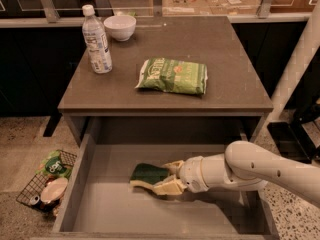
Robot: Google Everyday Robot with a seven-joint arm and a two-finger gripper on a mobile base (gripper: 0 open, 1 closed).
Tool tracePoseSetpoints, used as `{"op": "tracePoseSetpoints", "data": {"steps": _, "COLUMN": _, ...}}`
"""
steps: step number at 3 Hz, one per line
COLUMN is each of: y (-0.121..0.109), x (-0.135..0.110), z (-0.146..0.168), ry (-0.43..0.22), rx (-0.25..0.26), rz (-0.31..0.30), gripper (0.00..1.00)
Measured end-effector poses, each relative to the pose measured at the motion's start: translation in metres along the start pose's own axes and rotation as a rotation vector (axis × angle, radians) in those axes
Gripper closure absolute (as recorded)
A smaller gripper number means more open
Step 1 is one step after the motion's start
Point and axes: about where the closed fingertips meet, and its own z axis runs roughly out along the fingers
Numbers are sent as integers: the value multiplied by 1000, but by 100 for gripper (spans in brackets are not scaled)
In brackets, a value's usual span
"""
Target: Place sponge into top drawer
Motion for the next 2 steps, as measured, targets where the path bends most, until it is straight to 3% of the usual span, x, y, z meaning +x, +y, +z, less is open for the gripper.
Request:
{"op": "tracePoseSetpoints", "data": {"steps": 1, "y": 1, "x": 0, "z": 1, "ry": 0, "rx": -3, "rz": -1, "gripper": 0}}
{"op": "tracePoseSetpoints", "data": {"steps": 2, "y": 1, "x": 0, "z": 1, "ry": 0, "rx": -3, "rz": -1, "gripper": 0}}
